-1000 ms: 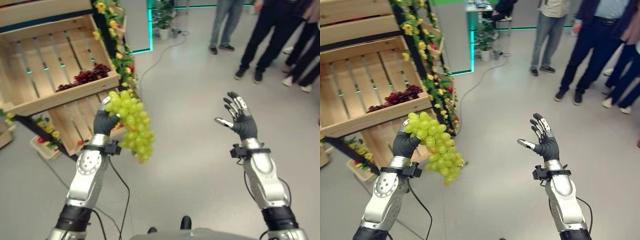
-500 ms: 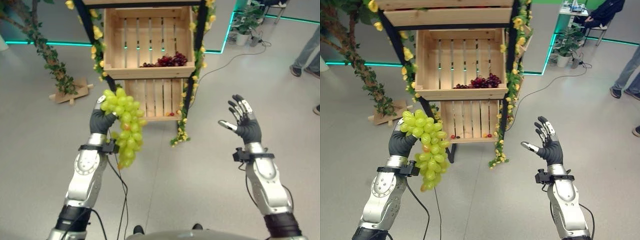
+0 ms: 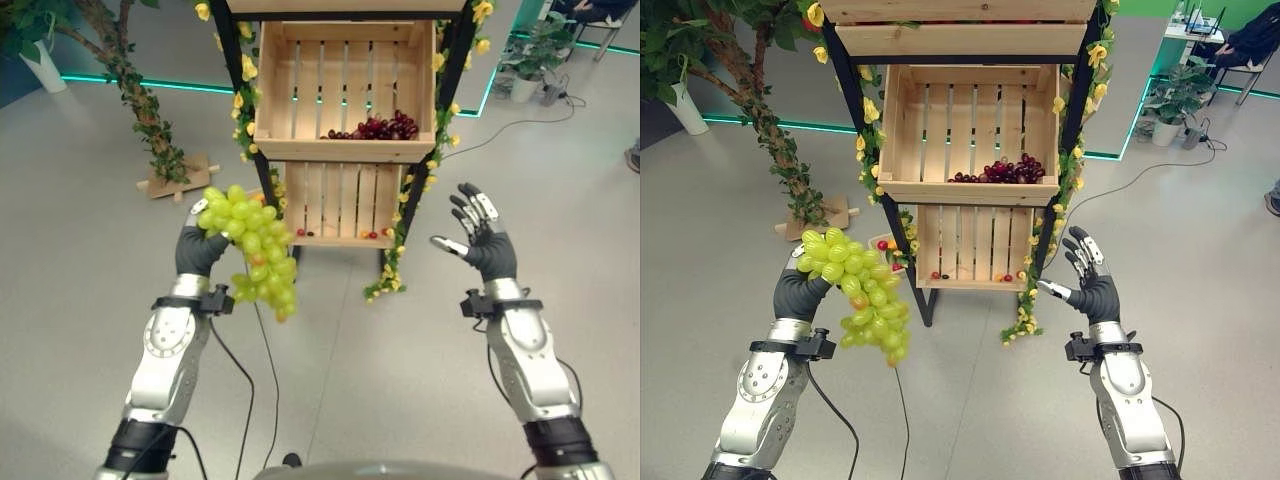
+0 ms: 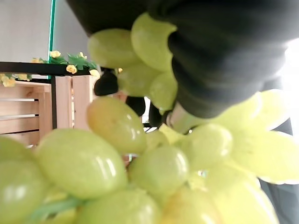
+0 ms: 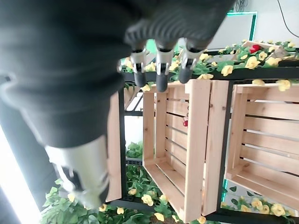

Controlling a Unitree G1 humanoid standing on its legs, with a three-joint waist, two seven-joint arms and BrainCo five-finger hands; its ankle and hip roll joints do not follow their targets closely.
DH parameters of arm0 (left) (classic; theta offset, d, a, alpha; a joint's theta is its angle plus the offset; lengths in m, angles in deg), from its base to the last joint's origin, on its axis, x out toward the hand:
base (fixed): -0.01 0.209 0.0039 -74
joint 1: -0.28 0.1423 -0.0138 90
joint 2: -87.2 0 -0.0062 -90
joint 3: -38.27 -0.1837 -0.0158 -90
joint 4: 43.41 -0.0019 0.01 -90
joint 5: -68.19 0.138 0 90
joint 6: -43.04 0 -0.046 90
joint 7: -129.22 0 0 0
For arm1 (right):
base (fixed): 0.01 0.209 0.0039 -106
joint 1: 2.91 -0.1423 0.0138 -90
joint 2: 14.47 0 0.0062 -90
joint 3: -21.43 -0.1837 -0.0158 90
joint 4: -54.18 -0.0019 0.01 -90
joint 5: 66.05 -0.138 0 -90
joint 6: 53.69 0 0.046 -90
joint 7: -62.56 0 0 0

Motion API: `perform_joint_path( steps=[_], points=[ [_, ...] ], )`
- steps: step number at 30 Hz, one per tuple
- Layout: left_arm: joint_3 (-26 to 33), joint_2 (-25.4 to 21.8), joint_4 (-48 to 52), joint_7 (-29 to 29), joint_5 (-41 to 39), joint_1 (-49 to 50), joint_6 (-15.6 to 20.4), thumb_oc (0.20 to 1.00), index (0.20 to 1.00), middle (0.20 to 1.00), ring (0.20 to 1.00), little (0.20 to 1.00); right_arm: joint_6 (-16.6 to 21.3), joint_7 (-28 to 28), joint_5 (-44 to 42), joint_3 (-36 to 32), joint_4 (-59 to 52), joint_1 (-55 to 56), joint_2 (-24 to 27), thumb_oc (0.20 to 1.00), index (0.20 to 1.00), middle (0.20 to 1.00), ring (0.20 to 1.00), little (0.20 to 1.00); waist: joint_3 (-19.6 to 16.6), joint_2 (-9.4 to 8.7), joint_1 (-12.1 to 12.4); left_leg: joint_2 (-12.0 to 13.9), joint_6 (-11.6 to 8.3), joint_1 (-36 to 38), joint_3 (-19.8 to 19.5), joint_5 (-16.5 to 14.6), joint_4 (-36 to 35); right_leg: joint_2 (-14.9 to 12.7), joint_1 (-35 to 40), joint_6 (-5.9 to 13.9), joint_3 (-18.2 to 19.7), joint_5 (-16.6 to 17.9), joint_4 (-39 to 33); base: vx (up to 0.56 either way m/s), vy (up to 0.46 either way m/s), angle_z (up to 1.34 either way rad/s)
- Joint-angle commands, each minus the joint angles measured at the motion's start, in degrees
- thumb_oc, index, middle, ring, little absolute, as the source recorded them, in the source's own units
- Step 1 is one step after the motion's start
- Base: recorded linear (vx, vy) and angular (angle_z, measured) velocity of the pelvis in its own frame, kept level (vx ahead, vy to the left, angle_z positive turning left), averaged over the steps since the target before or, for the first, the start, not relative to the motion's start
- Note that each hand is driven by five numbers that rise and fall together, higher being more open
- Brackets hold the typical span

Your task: Pick up the fruits from the basket on one side to the basket on the other side

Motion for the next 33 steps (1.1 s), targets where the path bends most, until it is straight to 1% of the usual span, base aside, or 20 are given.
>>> perform_joint_path(
  steps=[1, 3, 4, 5, 7, 8, 10, 11, 16, 18, 19, 20, 21, 24, 26, 28, 29, 30, 31, 33],
  points=[
    [2.3, -3.8, 2.9, 1.0, 2.3, -5.8, 4.4, 0.2, 0.2, 0.2, 0.2, 0.2, 1.8, 0.8, 1.2, 0.4, -1.1, -4.6, 0.2, 1.0, 1.0, 1.0, 1.0, 1.0, 0.5, -0.16, -0.6, -2.6, 3.44, 1.0, -2.2, -5.5, 2.5, -5.8, -0.2, 2.59, 2.5, 3.5, 14.2, 0.16, 0.287, 0.16],
    [1.1, -3.8, 1.9, 1.2, 2.7, -7.2, 4.4, 0.2, 0.2, 0.2, 0.2, 0.2, 1.7, 0.8, 1.0, -0.3, -0.3, -4.8, 1.1, 1.0, 1.0, 1.0, 1.0, 1.0, 2.1, 1.04, -3.5, -2.8, 3.53, 3.6, -4.7, -5.7, 1.2, 1.5, -8.9, 1.59, 9.5, -0.9, 16.0, 0.19, 0.142, 0.15],
    [1.1, -3.8, 1.9, 1.2, 2.7, -7.2, 4.4, 0.2, 0.2, 0.2, 0.2, 0.2, 1.7, 0.8, 1.0, -0.4, -0.3, -4.9, 1.1, 1.0, 1.0, 1.0, 1.0, 1.0, 2.0, 1.15, -3.5, -2.6, 3.47, 3.4, -4.7, -5.4, 1.0, 1.7, -9.0, 1.38, 9.4, -0.5, 15.6, 0.27, -0.029, 0.25],
    [0.8, -3.7, 1.7, 1.1, 3.2, -8.2, 4.2, 0.2, 0.2, 0.2, 0.2, 0.2, 1.9, 0.8, -0.4, -1.6, -0.7, -4.1, 1.4, 1.0, 1.0, 1.0, 1.0, 1.0, 2.2, 0.58, -5.0, -3.8, 2.79, 4.9, -6.4, -5.8, -0.4, 4.9, -11.7, 0.78, 10.8, -0.6, 6.8, 0.2, -0.045, 0.3],
    [0.7, -3.8, 1.8, 0.9, 3.5, -8.5, 4.0, 0.2, 0.2, 0.2, 0.2, 0.2, 1.9, 0.7, -0.7, -2.0, -1.0, -3.9, 1.3, 1.0, 1.0, 1.0, 1.0, 1.0, 2.1, 0.47, -5.4, -3.8, 2.37, 5.5, -7.0, -6.1, -1.0, 4.5, -11.3, 0.77, 10.0, 0.5, 2.2, 0.24, -0.075, 0.18],
    [0.7, -3.6, 1.9, 0.8, 3.8, -8.6, 4.0, 0.2, 0.2, 0.2, 0.2, 0.2, 2.0, 0.4, -1.0, -2.2, -0.9, -3.6, 1.3, 1.0, 1.0, 1.0, 1.0, 1.0, 2.0, 0.62, -5.8, -3.4, 1.8, 6.4, -7.3, -6.7, -1.6, 4.6, -10.9, 1.25, 9.2, 2.5, -4.2, 0.29, -0.119, 0.48],
    [0.9, -3.8, 1.7, 0.9, 3.9, -8.7, 4.0, 0.2, 0.2, 0.2, 0.2, 0.2, 2.0, 0.0, -0.7, -2.6, -1.1, -3.4, 1.4, 1.0, 1.0, 1.0, 1.0, 1.0, 1.9, 0.55, -6.9, -3.2, 0.91, 7.4, -7.8, -7.3, -1.8, 4.8, -13.6, 2.27, 11.1, 5.6, -10.1, 0.4, -0.136, 0.49],
    [0.2, -3.7, 1.4, 0.6, 3.7, -9.1, 4.2, 0.2, 0.2, 0.2, 0.2, 0.2, 2.0, -0.2, -0.1, -3.2, -1.8, -3.0, 1.5, 1.0, 1.0, 1.0, 1.0, 1.0, 1.8, 0.81, -8.1, -2.5, 0.09, 9.5, -8.3, -8.8, -2.0, 5.2, -13.9, 3.12, 15.1, 5.9, -10.0, 0.35, -0.109, 0.24],
    [-0.6, -1.9, 1.8, -0.7, 3.2, -9.1, 4.4, 0.2, 0.2, 0.2, 0.2, 0.2, 2.4, 0.7, -0.5, -3.7, -2.2, -2.5, 2.8, 1.0, 1.0, 1.0, 1.0, 1.0, 0.0, 1.33, -9.0, -2.6, -0.57, 11.0, -10.1, -11.7, 3.5, 6.2, -11.5, 1.59, 13.9, 6.9, -9.1, 0.37, -0.182, 0.52],
    [-1.1, -1.1, 2.1, -1.0, 2.1, -8.8, 4.6, 0.2, 0.2, 0.2, 0.2, 0.2, 2.5, 1.2, -1.0, -3.6, -2.5, -2.2, 3.7, 1.0, 1.0, 1.0, 1.0, 1.0, 0.0, 2.09, -9.3, -1.6, -3.19, 8.8, -10.5, -7.7, 11.6, 8.5, -9.1, -0.36, 13.5, 5.0, -8.1, 0.39, -0.276, 0.29],
    [-1.5, -0.8, 2.3, -1.2, 1.0, -8.9, 4.6, 0.2, 0.2, 0.2, 0.2, 0.2, 2.5, 1.3, -1.8, -3.3, -2.6, -2.2, 4.1, 1.0, 1.0, 1.0, 1.0, 1.0, 0.7, 2.0, -8.6, -0.3, -6.85, 4.2, -10.8, -0.7, 22.6, 9.7, -5.8, -2.25, 12.6, 2.7, -8.4, 0.27, -0.265, 0.16],
    [-1.5, -0.8, 2.3, -1.2, 1.0, -8.9, 4.6, 0.2, 0.2, 0.2, 0.2, 0.2, 2.5, 1.3, -1.8, -3.3, -2.6, -2.3, 4.1, 1.0, 1.0, 1.0, 1.0, 1.0, 0.6, 1.77, -8.7, -0.6, -6.83, 3.8, -11.0, -0.4, 22.7, 9.4, -5.9, -2.29, 12.5, 3.0, -8.6, 0.36, -0.429, -0.02],
    [-2.0, -0.7, 2.2, -1.5, 0.2, -10.0, 4.3, 0.2, 0.2, 0.2, 0.2, 0.2, 2.8, 1.5, -3.5, -3.6, -3.1, -2.0, 4.3, 1.0, 1.0, 1.0, 1.0, 1.0, 1.7, 0.08, -8.5, 1.3, -10.32, -0.5, -9.0, 4.8, 35.1, 9.8, -2.2, -4.57, 11.8, 1.3, -9.2, 0.14, -0.255, -0.12],
    [-2.4, -0.9, 2.2, -1.4, -0.4, -10.7, 4.1, 0.2, 0.2, 0.2, 0.2, 0.2, 2.7, 0.8, -3.5, -4.1, -3.4, -1.6, 4.4, 1.0, 1.0, 1.0, 1.0, 1.0, 2.4, -1.86, -8.0, 2.5, -10.54, -4.8, -5.4, 4.5, 39.3, 9.6, 0.4, -5.87, 10.9, -0.5, -9.6, 0.22, -0.289, 0.15],
    [-2.6, -0.8, 2.0, -1.4, -0.2, -10.9, 3.9, 0.2, 0.2, 0.2, 0.2, 0.2, 2.3, 0.0, -2.9, -4.2, -3.1, -0.9, 4.5, 1.0, 1.0, 1.0, 1.0, 1.0, 2.4, -2.09, -7.3, 2.5, -8.59, -8.6, -4.6, 3.0, 36.5, 10.4, 2.7, -6.38, 10.6, -2.0, -9.7, 0.29, -0.179, 0.22],
    [-1.6, -1.3, 1.6, -0.8, 1.0, -9.8, 4.0, 0.2, 0.2, 0.2, 0.2, 0.2, 2.3, -0.2, -2.5, -2.9, -1.8, -1.4, 4.2, 1.0, 1.0, 1.0, 1.0, 1.0, 2.1, -1.93, -4.7, -0.2, -5.34, -13.8, -6.6, 0.5, 23.6, 12.8, 5.7, -4.89, 12.1, -3.3, -11.2, 0.4, -0.118, -0.03],
    [-1.6, -1.3, 1.7, -0.8, 1.0, -9.8, 4.0, 0.2, 0.2, 0.2, 0.2, 0.2, 2.3, -0.2, -2.5, -2.9, -1.8, -1.4, 4.2, 1.0, 1.0, 1.0, 1.0, 1.0, 2.0, -2.09, -4.7, -0.5, -5.21, -13.7, -6.4, 1.0, 23.0, 12.6, 5.6, -4.85, 12.1, -3.1, -11.3, 0.53, -0.025, -0.51],
    [-0.2, -2.2, 2.2, -0.4, 1.5, -8.1, 4.2, 0.2, 0.2, 0.2, 0.2, 0.2, 2.5, -0.1, -1.9, -1.7, -1.2, -1.6, 4.6, 1.0, 1.0, 1.0, 1.0, 1.0, 1.7, -1.06, -2.9, 3.1, -5.25, -13.7, -9.4, 5.9, 8.9, 14.3, 7.5, -3.83, 13.8, -4.9, -10.8, 0.29, 0.025, -0.59],
    [-0.1, -2.2, 2.3, -0.4, 1.5, -8.0, 4.2, 0.2, 0.2, 0.2, 0.2, 0.2, 2.5, -0.1, -1.9, -1.7, -1.1, -1.6, 4.6, 1.0, 1.0, 1.0, 1.0, 1.0, 1.8, -1.15, -2.8, 3.1, -5.35, -13.0, -9.2, 6.4, 7.8, 14.2, 7.6, -3.88, 14.0, -5.0, -10.7, 0.47, 0.045, -1.09],
    [0.2, -2.5, 2.9, -0.1, 2.2, -7.7, 3.9, 0.2, 0.2, 0.2, 0.2, 0.2, 2.4, 0.0, -1.4, -1.7, -0.9, -1.3, 4.9, 1.0, 1.0, 1.0, 1.0, 1.0, 2.0, -0.89, -2.3, 5.9, -6.13, -12.4, -8.4, 9.0, 3.3, 14.0, 9.9, -3.65, 14.4, -6.6, -9.6, 0.35, 0.035, -0.96]
  ],
)
